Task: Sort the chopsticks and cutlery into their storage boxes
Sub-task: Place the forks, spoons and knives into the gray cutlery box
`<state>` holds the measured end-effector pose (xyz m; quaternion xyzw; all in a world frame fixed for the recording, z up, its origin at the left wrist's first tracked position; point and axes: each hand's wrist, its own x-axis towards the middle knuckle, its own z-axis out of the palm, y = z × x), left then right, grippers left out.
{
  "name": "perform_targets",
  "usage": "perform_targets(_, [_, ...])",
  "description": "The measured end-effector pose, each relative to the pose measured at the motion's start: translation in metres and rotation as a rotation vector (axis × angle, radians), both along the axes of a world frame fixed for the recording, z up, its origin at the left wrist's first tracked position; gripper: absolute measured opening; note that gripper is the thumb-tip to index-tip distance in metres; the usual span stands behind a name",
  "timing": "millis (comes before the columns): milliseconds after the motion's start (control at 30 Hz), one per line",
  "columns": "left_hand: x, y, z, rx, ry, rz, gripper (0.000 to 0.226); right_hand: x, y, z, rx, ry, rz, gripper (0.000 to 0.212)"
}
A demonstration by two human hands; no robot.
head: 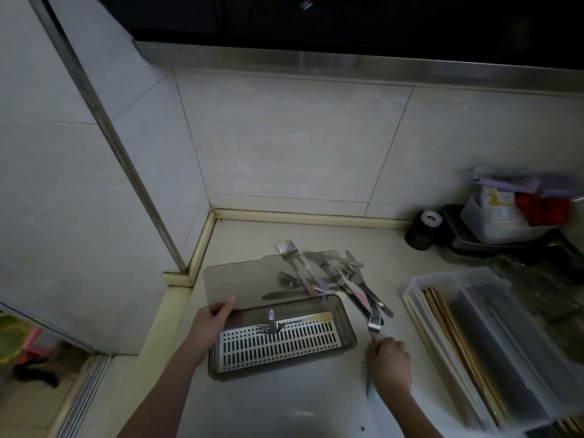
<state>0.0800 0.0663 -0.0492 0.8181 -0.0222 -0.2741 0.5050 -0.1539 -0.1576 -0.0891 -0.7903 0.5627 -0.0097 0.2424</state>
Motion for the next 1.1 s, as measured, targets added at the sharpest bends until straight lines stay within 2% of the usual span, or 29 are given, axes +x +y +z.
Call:
perform_targets(100, [0.000,-0.002,0.001,-0.004,0.000,0.009,0.033,0.009,0.001,0.007,0.010,0.080,-0.003,0.024])
perform_targets(167, [-0.001,-0.002,0.001,-0.002,-0.018,0.013,0.033,0.008,-0.005,0.010,0.043,0.062,0.020,0.023])
perform_targets(267, [-0.004,0.000,-0.001,0.004,-0.049,0.013,0.031,0.002,-0.015,0.017,0.089,-0.167,-0.032,0.009])
perform_targets(367, [-0.006,0.002,-0.003,0.012,-0.067,-0.001,0.035,0.004,-0.012,0.042,-0.035,-0.432,-0.025,0.005])
perform_targets(433, [-0.008,0.003,-0.002,-0.005,-0.071,0.003,0.038,0.015,0.001,0.065,-0.098,-0.557,0.097,0.006])
perform_targets(467, [-0.009,0.004,-0.001,-0.024,-0.060,0.011,0.038,0.024,0.009,0.076,-0.088,-0.568,0.239,0.005])
perform_targets(500, [-0.009,0.004,0.000,-0.050,-0.040,0.023,0.036,0.033,0.018,0.085,-0.068,-0.522,0.413,0.005])
perform_targets(567, [-0.011,0.004,0.001,-0.094,0.007,0.041,0.032,0.054,0.033,0.088,-0.028,-0.302,0.750,0.006])
perform_targets(600, [-0.012,0.005,0.001,-0.104,0.025,0.042,0.032,0.065,0.040,0.084,-0.006,-0.193,0.847,0.008])
perform_targets(767, [-0.013,0.008,0.001,-0.087,0.045,0.066,0.039,0.103,0.064,0.054,0.096,-0.001,0.975,0.014])
perform_targets(833, [-0.013,0.007,0.003,-0.078,0.029,0.072,0.039,0.108,0.067,0.046,0.198,-0.057,0.919,0.020])
perform_targets(933, [-0.012,0.006,0.004,-0.059,0.019,0.077,0.039,0.104,0.058,0.054,0.290,-0.372,0.621,0.026])
perform_targets(1033, [-0.011,0.004,0.003,-0.064,0.024,0.098,0.038,0.084,0.032,0.065,-0.003,-0.697,0.276,0.021])
perform_targets(1100, [-0.010,0.003,0.002,-0.056,0.025,0.094,0.039,0.068,0.003,0.065,-0.158,-0.732,0.053,0.017])
